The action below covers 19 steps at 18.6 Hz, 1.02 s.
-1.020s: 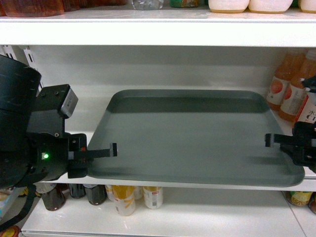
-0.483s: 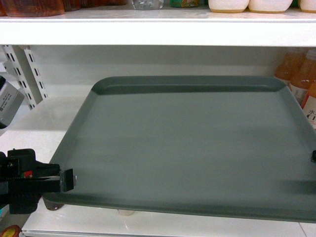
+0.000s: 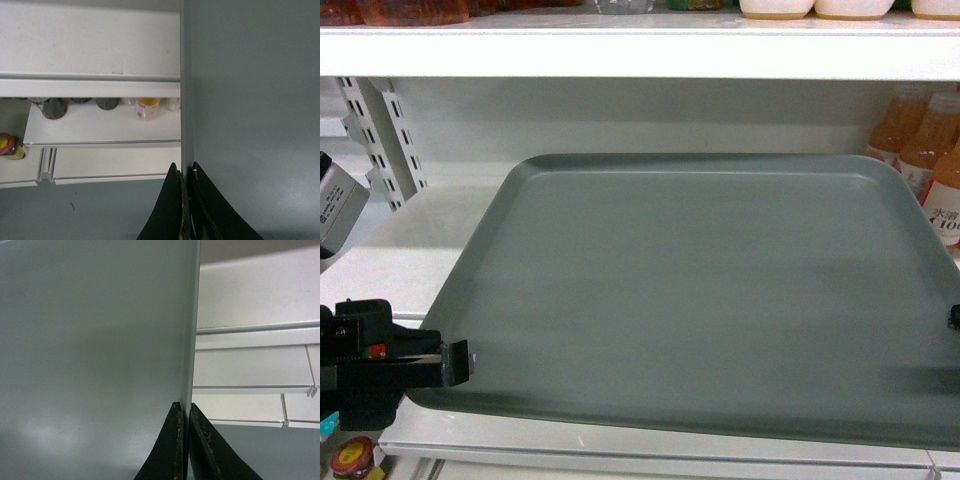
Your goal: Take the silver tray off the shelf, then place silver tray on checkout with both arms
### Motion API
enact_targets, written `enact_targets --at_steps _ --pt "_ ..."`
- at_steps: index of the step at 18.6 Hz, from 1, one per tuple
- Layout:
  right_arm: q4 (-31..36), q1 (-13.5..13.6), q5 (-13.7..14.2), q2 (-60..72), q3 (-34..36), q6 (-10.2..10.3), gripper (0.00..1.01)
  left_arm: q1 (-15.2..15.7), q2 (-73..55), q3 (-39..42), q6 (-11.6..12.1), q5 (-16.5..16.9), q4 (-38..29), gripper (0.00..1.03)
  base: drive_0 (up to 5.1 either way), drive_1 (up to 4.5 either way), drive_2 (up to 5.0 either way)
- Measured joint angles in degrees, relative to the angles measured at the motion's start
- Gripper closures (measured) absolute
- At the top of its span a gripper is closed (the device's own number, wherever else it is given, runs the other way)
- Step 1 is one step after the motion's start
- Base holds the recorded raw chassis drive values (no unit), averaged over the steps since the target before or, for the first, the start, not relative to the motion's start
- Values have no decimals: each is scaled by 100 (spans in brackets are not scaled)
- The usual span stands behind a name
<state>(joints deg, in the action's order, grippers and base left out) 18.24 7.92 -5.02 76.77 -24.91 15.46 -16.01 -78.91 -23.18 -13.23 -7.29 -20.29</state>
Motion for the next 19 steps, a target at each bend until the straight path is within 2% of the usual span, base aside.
enact_targets --at_steps 19 --pt "-15 7 -20 -2 2 15 99 9 4 -4 17 -17 22 101 6 -421 433"
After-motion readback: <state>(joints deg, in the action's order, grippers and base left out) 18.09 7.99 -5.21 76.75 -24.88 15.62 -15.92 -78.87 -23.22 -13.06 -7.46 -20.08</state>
